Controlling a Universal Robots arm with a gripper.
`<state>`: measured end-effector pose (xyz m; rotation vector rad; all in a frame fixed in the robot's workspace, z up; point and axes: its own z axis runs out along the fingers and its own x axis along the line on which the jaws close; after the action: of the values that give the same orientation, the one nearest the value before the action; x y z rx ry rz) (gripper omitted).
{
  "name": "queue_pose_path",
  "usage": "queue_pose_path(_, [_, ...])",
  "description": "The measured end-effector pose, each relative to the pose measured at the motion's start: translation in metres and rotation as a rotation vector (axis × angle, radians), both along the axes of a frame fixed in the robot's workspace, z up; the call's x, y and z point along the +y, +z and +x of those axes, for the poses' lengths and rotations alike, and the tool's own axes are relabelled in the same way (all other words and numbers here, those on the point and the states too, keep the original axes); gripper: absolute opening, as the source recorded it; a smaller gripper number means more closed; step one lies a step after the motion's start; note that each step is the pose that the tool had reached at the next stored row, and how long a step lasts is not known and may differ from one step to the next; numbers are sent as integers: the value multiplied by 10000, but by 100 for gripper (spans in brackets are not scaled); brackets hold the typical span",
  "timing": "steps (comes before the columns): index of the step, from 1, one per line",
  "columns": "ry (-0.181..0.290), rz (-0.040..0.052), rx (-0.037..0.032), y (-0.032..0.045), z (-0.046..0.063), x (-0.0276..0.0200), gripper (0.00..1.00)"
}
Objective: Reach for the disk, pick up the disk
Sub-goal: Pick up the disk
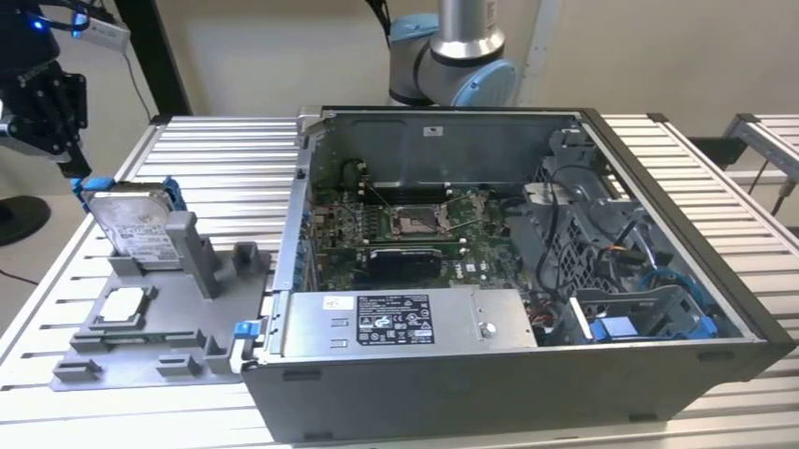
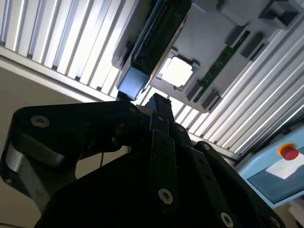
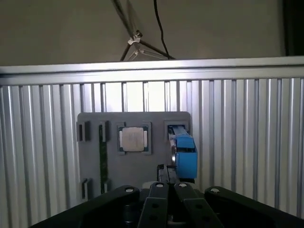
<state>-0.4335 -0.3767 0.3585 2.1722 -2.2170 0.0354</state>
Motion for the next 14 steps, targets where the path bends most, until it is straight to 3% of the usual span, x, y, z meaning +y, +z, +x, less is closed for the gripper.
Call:
queue_pose_path(11, [1401, -93, -4, 0, 0, 6, 0])
queue_pose_path(14, [1504, -131, -3, 0, 0, 18, 0])
